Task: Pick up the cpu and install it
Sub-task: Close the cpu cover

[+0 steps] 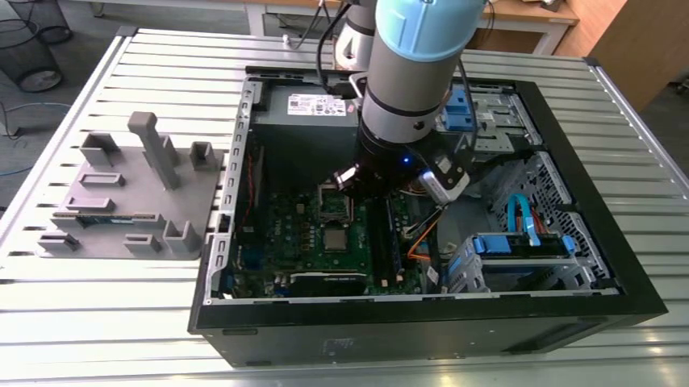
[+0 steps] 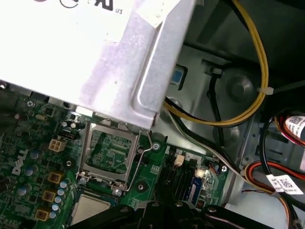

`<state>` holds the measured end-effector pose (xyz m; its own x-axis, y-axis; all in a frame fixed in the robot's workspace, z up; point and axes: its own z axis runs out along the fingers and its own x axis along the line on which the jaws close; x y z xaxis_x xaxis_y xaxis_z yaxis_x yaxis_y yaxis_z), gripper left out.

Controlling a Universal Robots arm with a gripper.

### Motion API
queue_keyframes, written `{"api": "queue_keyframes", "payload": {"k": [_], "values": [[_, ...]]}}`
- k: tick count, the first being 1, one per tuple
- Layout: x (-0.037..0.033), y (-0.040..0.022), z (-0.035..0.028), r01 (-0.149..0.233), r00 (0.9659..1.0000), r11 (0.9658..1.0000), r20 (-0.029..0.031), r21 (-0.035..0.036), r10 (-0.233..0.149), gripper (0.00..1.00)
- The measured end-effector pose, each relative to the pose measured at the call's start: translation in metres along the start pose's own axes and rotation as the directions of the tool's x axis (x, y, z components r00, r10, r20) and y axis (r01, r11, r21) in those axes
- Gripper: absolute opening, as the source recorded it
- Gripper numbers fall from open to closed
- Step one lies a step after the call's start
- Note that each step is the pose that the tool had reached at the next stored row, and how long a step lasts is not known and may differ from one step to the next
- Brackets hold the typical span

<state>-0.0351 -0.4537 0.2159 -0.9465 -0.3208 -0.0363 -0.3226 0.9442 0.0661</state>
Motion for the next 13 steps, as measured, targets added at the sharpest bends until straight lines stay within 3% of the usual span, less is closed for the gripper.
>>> {"api": "queue_keyframes", "payload": {"k": [5, 13], "values": [[-0.0004, 0.0008, 0.0015, 0.044, 0.999, 0.999, -0.0021, -0.004, -0.044, 0.11], [-0.0034, 0.0098, 0.0043, 0.061, 0.9982, 0.9981, -0.0006, -0.0108, -0.061, 0.11]]}}
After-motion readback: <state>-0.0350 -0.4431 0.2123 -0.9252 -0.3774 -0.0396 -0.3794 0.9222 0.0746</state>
